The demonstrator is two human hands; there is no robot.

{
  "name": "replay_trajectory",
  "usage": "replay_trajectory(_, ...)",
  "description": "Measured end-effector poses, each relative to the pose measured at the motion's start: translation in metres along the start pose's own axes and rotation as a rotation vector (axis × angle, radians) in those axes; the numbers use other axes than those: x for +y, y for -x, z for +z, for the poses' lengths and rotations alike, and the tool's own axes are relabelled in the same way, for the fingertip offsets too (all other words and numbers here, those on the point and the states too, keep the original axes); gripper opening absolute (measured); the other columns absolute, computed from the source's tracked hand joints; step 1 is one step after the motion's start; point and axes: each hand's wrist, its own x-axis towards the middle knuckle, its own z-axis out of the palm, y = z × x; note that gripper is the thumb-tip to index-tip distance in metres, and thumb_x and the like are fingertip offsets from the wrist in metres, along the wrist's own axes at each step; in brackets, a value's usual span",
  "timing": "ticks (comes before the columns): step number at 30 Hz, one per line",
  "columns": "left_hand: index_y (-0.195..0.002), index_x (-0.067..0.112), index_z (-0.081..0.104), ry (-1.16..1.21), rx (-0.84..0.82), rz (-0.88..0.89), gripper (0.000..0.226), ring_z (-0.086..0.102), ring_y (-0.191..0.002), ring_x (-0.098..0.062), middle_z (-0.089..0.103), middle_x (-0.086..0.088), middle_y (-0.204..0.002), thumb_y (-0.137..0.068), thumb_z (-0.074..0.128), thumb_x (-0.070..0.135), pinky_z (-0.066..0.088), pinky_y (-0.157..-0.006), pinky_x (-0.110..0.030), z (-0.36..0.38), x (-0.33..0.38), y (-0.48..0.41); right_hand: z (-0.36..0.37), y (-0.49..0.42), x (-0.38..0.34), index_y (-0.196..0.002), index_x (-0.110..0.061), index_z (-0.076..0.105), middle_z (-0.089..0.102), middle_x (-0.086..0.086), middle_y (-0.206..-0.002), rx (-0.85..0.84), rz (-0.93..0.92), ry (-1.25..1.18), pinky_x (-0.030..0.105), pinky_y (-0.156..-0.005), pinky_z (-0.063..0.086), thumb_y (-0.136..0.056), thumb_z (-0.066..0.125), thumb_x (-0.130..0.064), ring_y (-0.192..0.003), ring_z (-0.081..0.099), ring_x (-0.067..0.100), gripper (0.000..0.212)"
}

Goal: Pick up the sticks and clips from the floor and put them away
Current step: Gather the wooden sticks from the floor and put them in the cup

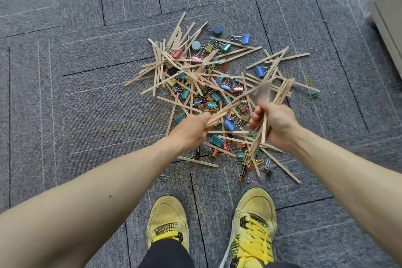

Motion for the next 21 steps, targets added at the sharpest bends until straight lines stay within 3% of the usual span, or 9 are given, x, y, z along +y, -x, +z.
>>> replay_trajectory(3,-0.094,0.017,0.052,-0.118,-0.065,0.052,0.011,0.061,-0.068,-0.016,0.062,-0.002,-0.083,-0.102,0.048,0.024,0.055,-0.064,-0.030,0.000,-0.002,-0.002,-0.004,-0.001,0.004,-0.070,-0.013,0.053,0.047,-0.002,-0.055,0.012,0.008,-0.039,0.027,-0.046,0.043,-0.102,0.049,-0.026,-0.044,0.040,0.011,0.034)
replay_trajectory(7,-0.092,0.013,0.053,-0.221,-0.118,0.096,0.025,0.060,-0.066,-0.015,0.061,0.000,-0.081,-0.092,0.062,0.036,0.052,-0.062,-0.029,0.002,-0.003,-0.004,-0.011,-0.005,0.007,-0.072,-0.012,0.053,0.042,-0.004,-0.052,0.006,0.026,-0.052,0.024,-0.038,0.037,-0.102,0.050,-0.029,-0.041,0.034,0.009,0.034)
replay_trajectory(12,-0.122,0.008,0.047,-0.239,-0.112,0.155,0.064,0.054,-0.063,-0.007,0.055,0.006,-0.074,-0.073,0.080,0.032,0.052,-0.064,-0.028,0.003,0.005,-0.002,-0.013,-0.003,0.010,-0.071,-0.011,0.055,0.042,-0.004,-0.052,0.020,0.029,-0.025,0.023,-0.036,0.035,-0.101,0.051,-0.029,-0.041,0.033,0.009,0.036)
replay_trajectory(14,-0.116,0.007,0.049,-0.299,-0.099,0.167,0.053,0.057,-0.063,-0.008,0.058,0.004,-0.075,-0.077,0.079,0.027,0.056,-0.064,-0.031,0.004,0.006,-0.003,-0.014,-0.002,0.011,-0.073,-0.010,0.056,0.042,-0.005,-0.050,0.033,0.022,0.038,0.022,-0.034,0.034,-0.101,0.052,-0.028,-0.040,0.033,0.009,0.034)
replay_trajectory(17,-0.090,0.010,0.049,-0.345,-0.068,0.171,0.024,0.061,-0.066,-0.011,0.061,0.003,-0.077,-0.086,0.072,0.016,0.055,-0.062,-0.029,0.002,0.007,-0.006,-0.018,-0.002,0.014,-0.079,-0.008,0.058,0.043,-0.005,-0.052,0.037,-0.010,0.173,0.021,-0.034,0.032,-0.101,0.052,-0.030,-0.040,0.032,0.009,0.031)
replay_trajectory(21,-0.090,0.011,0.061,-0.392,-0.091,0.125,0.009,0.062,-0.067,-0.015,0.065,-0.003,-0.083,-0.093,0.065,0.019,0.058,-0.067,-0.032,-0.003,0.000,-0.007,-0.027,-0.006,0.020,-0.081,-0.008,0.062,0.045,-0.001,-0.059,0.020,-0.137,0.533,0.024,-0.040,0.033,-0.098,0.056,-0.033,-0.044,0.035,0.011,0.031)
